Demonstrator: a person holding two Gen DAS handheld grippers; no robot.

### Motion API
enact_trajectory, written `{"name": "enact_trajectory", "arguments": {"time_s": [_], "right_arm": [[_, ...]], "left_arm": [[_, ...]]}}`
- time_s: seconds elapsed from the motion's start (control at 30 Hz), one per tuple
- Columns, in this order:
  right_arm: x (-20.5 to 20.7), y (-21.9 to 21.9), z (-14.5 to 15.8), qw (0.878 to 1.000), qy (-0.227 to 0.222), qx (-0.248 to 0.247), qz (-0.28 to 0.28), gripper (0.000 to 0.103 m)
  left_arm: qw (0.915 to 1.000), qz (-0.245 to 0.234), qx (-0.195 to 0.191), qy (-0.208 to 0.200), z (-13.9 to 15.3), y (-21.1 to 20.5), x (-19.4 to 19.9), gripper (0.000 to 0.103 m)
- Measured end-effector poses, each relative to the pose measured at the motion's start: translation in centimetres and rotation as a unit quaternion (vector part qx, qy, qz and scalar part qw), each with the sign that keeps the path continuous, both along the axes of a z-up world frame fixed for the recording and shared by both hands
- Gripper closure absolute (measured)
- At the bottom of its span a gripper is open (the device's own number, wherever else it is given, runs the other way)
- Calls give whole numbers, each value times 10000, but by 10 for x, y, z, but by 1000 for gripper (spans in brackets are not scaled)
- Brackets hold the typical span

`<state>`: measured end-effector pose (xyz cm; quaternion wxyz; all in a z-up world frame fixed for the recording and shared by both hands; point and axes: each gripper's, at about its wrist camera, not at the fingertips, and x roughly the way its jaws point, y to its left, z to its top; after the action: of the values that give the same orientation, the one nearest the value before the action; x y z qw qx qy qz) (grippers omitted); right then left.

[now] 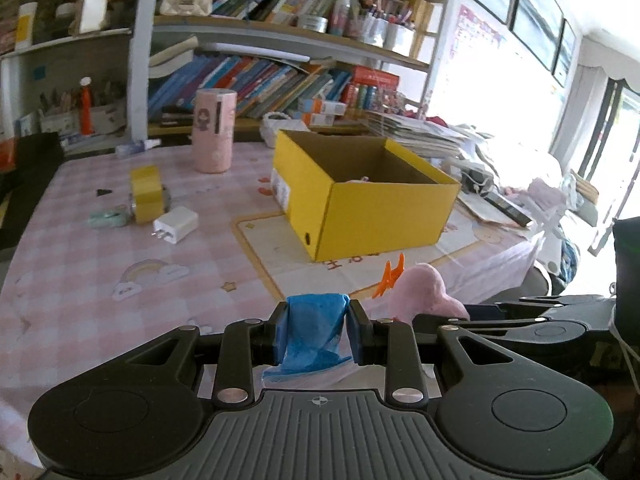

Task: Organize objects
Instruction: 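Carry the blue cloth and pink plush chick toward the yellow box with both tools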

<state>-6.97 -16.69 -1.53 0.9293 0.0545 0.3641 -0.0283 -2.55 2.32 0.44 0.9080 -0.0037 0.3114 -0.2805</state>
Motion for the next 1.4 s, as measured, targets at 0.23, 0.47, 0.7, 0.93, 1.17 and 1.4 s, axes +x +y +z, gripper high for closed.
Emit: {"name": "enact_trajectory", "arguments": {"time_s": [0.23,0.47,0.7,0.93,1.17,1.4], "right_arm": [[2,-19,0,9997,35,29,-255,66],[6,-36,-2,9990,75,32,-450,66],[12,-57,-2,9977,111,29,-664,66],[23,-78,-2,9961,121,5,-869,66],[41,-100,9,9945,-153,-72,-1037,66],[70,-126,28,9918,-598,-177,-1118,66]], "left_arm": [[9998,-188,4,17,-1,-18,9,75],[9993,-367,15,49,-2,-36,20,75],[9984,-562,32,18,-3,-57,30,75],[9969,-780,43,-112,1,-80,45,75],[9957,-859,-37,-336,13,-103,72,75],[9942,-887,-33,-606,25,-128,100,75]]}}
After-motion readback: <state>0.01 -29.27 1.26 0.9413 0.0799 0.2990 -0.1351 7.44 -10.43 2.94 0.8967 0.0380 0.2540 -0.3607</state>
